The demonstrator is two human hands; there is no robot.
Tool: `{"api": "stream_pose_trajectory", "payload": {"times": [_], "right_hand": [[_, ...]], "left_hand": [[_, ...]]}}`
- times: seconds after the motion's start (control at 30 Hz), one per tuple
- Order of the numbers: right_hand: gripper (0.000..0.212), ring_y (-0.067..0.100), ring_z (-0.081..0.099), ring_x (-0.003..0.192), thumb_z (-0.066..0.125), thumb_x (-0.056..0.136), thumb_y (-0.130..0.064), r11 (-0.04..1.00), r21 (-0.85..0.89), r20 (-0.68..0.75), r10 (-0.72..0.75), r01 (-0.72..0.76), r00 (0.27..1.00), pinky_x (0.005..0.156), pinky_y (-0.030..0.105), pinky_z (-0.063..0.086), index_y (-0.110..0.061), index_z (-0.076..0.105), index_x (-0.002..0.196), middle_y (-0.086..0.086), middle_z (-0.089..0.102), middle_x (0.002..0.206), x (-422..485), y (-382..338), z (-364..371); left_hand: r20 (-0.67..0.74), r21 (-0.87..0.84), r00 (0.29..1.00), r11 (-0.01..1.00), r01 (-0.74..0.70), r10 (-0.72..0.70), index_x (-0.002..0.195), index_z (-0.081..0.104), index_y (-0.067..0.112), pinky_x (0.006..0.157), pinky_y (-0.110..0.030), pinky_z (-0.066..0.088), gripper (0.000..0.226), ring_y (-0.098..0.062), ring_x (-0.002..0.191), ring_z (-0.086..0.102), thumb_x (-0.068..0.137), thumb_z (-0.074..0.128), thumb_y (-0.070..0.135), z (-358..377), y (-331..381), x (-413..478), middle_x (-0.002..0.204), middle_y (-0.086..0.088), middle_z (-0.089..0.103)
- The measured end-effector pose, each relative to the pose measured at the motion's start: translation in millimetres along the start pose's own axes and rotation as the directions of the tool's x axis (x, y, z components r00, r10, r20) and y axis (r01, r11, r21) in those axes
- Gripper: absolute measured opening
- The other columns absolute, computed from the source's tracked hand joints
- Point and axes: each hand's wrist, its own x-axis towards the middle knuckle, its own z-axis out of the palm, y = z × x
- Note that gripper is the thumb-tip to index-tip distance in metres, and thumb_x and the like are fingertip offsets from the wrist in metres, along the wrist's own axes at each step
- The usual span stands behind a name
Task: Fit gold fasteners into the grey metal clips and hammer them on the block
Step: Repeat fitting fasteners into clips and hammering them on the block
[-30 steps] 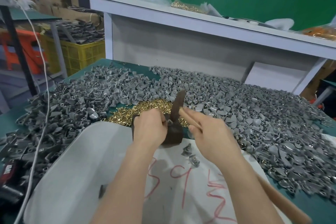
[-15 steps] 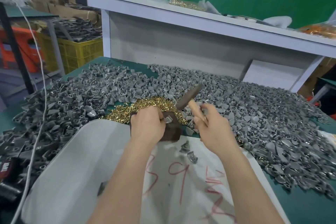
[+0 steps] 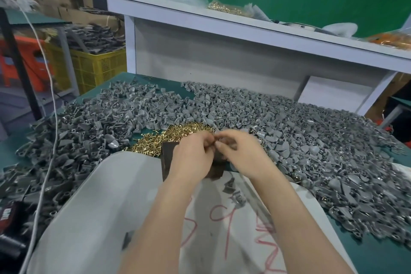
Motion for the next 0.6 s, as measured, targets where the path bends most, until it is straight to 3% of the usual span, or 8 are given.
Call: {"api": "stream_pose_trajectory", "payload": {"times": [0.07,0.13,0.2,0.23,0.3,0.4,0.5,0.6], "right_hand": [[0.014,0.003,0.060,0.077,0.059,0.091,-0.024,0.993,0.106,-0.147,0.070,-0.055,0.987,0.070,0.012,0.049,-0.022,0.067,0.103,-0.012,0.066,0.089,17,-3,-1],[0.020,0.002,0.058,0.073,0.058,0.092,-0.024,0.945,0.294,-0.396,0.259,-0.146,0.881,0.057,0.005,0.044,-0.018,0.064,0.109,-0.007,0.066,0.096,36,-1,-10],[0.045,0.014,0.056,0.106,0.055,0.093,-0.032,0.909,0.264,-0.486,0.414,-0.323,0.770,0.085,0.016,0.047,-0.015,0.047,0.134,0.007,0.053,0.132,57,6,-17],[0.059,0.025,0.041,0.130,0.052,0.093,-0.038,0.893,0.095,-0.465,0.430,-0.440,0.774,0.107,0.034,0.037,-0.017,0.032,0.145,0.010,0.035,0.148,65,8,-14],[0.066,0.032,0.019,0.143,0.049,0.095,-0.041,0.893,-0.184,-0.386,0.318,-0.410,0.866,0.117,0.046,0.013,-0.027,0.017,0.150,0.006,0.022,0.154,79,0,6],[0.039,0.019,0.059,0.103,0.047,0.097,-0.027,0.981,-0.178,-0.051,0.068,-0.076,0.996,0.095,0.031,0.044,-0.026,0.048,0.136,-0.001,0.058,0.124,95,-27,52],[0.034,0.023,0.054,0.113,0.046,0.097,-0.024,0.964,-0.263,0.202,0.095,-0.039,0.975,0.102,0.037,0.040,-0.029,0.057,0.128,0.002,0.055,0.134,114,-44,91],[0.040,0.033,0.037,0.131,0.044,0.095,-0.023,0.888,-0.450,0.257,0.227,-0.092,0.939,0.109,0.050,0.031,-0.027,0.051,0.135,0.007,0.039,0.147,133,-51,113]], "left_hand": [[-0.093,-0.102,0.995,0.994,0.029,-0.038,0.108,0.065,0.022,0.084,-0.025,0.044,0.018,-0.014,0.089,0.059,0.091,0.058,0.019,-3,-1,3,0.100,0.006,0.066],[-0.243,-0.276,0.961,0.959,0.065,-0.135,0.115,0.061,0.021,0.083,-0.021,0.040,0.023,-0.008,0.091,0.056,0.092,0.058,0.018,-8,-1,5,0.101,0.011,0.062],[-0.373,-0.497,0.886,0.866,0.061,-0.276,0.110,0.060,0.022,0.084,-0.019,0.040,0.020,-0.006,0.096,0.057,0.092,0.055,0.013,-16,-3,7,0.103,0.011,0.062],[-0.407,-0.610,0.837,0.791,0.050,-0.366,0.105,0.060,0.024,0.084,-0.018,0.040,0.019,-0.007,0.098,0.057,0.092,0.054,0.011,-21,-4,7,0.103,0.009,0.062],[-0.387,-0.802,0.731,0.597,0.035,-0.563,0.099,0.059,0.026,0.086,-0.019,0.040,0.022,-0.008,0.103,0.056,0.093,0.049,0.007,-29,-10,9,0.106,0.007,0.062],[-0.267,-0.937,0.618,0.349,0.013,-0.740,0.104,0.059,0.019,0.098,-0.030,0.043,0.021,-0.012,0.107,0.057,0.094,0.045,0.007,-33,-18,13,0.113,0.000,0.061],[-0.272,-0.948,0.576,0.317,-0.023,-0.771,0.106,0.056,0.015,0.097,-0.038,0.043,0.022,-0.016,0.098,0.054,0.092,0.044,0.003,-34,-21,15,0.108,-0.005,0.058],[-0.310,-0.941,0.547,0.333,-0.059,-0.778,0.105,0.055,0.015,0.085,-0.034,0.041,0.023,-0.022,0.093,0.050,0.091,0.044,0.001,-35,-23,16,0.106,-0.006,0.056]]}}
